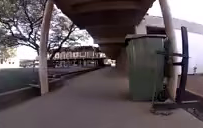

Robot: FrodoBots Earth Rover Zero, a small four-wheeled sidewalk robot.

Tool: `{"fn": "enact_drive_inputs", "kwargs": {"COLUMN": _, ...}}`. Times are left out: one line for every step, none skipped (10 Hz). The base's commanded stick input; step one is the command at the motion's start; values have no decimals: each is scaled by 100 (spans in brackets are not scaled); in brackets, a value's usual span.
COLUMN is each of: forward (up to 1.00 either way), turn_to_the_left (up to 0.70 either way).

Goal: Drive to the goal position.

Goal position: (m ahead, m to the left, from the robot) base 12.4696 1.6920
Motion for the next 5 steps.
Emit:
{"fn": "enact_drive_inputs", "kwargs": {"forward": 50, "turn_to_the_left": 0}}
{"fn": "enact_drive_inputs", "kwargs": {"forward": 50, "turn_to_the_left": 0}}
{"fn": "enact_drive_inputs", "kwargs": {"forward": 50, "turn_to_the_left": 0}}
{"fn": "enact_drive_inputs", "kwargs": {"forward": 50, "turn_to_the_left": 0}}
{"fn": "enact_drive_inputs", "kwargs": {"forward": 50, "turn_to_the_left": 0}}
